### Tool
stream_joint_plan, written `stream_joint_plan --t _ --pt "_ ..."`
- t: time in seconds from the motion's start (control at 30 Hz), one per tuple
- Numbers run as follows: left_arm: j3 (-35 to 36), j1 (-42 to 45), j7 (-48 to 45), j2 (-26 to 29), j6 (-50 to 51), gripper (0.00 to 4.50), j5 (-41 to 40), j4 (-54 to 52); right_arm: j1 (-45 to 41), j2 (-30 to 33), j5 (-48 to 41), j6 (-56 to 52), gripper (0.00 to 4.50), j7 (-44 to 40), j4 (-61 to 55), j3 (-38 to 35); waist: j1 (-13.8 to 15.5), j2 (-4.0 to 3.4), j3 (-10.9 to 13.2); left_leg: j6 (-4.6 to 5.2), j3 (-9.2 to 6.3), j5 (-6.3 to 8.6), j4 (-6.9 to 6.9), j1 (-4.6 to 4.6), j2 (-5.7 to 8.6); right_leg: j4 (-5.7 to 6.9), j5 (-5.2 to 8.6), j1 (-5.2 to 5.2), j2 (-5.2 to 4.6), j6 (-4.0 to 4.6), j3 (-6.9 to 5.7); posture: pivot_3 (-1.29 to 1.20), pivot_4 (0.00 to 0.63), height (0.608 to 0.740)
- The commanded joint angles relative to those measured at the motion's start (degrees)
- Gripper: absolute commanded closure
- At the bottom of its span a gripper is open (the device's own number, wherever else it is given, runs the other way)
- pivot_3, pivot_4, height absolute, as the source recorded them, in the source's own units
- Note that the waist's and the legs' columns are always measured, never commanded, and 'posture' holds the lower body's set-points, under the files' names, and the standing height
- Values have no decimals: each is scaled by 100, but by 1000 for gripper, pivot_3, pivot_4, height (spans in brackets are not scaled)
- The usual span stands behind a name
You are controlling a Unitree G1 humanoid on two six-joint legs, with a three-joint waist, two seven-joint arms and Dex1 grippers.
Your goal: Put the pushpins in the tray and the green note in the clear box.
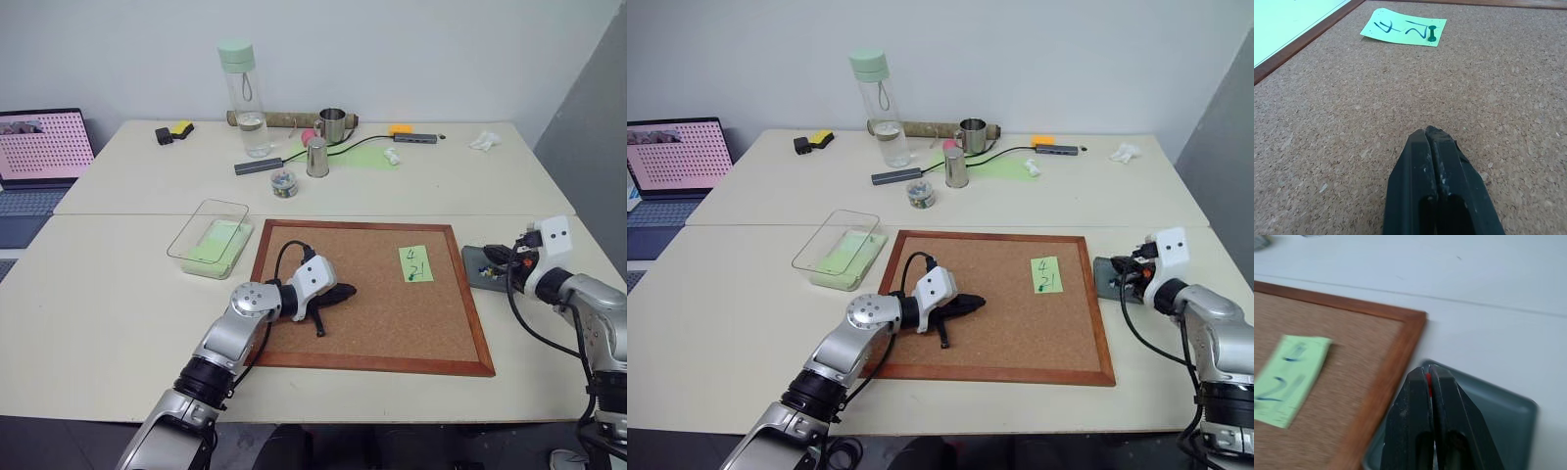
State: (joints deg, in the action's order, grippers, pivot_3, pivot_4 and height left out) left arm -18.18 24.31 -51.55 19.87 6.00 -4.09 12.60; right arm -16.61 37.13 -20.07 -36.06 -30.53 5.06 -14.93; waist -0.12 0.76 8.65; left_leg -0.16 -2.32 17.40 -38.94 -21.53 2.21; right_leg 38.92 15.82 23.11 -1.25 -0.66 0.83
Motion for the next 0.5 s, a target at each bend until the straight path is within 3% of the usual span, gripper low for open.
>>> stream_joint_plan --t 0.03,0.5 --pt "-231 -182 -27 82 247 4500 282 350 -199 -7 171 159 4060 127 214 20 0 0 0 0 1 0 0 0 0 0 0 0 0 0 1 0 150 740" --pt "-226 -211 -12 81 264 4500 272 312 -294 100 22 180 1329 -192 -171 -87 1 -2 -1 0 0 0 0 0 0 0 0 0 0 0 0 0 150 740"
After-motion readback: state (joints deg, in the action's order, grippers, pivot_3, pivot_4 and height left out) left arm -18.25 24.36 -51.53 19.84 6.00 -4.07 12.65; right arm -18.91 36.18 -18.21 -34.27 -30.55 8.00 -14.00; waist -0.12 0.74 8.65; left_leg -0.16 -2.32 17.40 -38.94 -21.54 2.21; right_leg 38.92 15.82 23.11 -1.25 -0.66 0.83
